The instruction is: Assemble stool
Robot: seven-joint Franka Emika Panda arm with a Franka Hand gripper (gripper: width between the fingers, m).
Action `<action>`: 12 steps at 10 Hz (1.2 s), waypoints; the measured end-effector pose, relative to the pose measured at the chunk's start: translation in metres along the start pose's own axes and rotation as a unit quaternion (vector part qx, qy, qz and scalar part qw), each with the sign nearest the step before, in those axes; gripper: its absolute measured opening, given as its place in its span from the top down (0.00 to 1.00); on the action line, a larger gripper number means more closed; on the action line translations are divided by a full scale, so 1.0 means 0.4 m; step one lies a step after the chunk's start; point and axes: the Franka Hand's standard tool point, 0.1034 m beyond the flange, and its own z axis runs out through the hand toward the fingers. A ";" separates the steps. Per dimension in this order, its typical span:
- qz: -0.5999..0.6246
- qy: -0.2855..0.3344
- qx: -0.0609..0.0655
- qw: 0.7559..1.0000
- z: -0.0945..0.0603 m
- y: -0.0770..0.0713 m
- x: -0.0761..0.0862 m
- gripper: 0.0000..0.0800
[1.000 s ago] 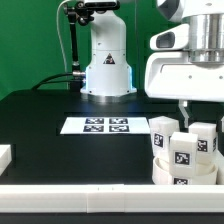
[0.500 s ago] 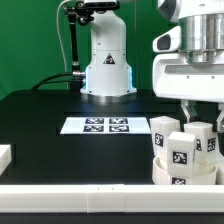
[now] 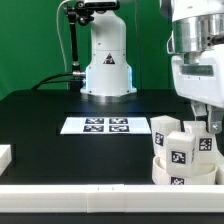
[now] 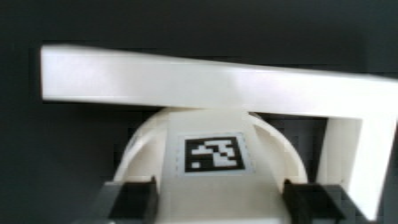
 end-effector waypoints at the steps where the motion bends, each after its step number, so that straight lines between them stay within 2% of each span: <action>1: 0.053 -0.005 0.001 0.999 0.000 0.001 -0.002 0.58; 5: 0.202 -0.014 0.001 0.979 0.001 0.001 -0.001 0.58; 8: 0.193 -0.016 0.000 0.981 -0.001 -0.001 -0.003 0.58; 9: 0.162 -0.022 -0.007 0.987 -0.017 -0.006 -0.011 0.34; 10: 0.152 -0.028 -0.008 0.988 -0.038 -0.015 -0.019 0.34; 11: 0.126 -0.029 -0.004 0.992 -0.044 -0.019 -0.020 0.22; 12: 0.092 -0.027 -0.006 0.995 -0.033 -0.013 -0.016 0.19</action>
Offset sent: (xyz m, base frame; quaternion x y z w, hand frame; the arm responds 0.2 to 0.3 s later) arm -0.0036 -0.0009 -0.0031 -0.0165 -0.0005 0.2383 0.9710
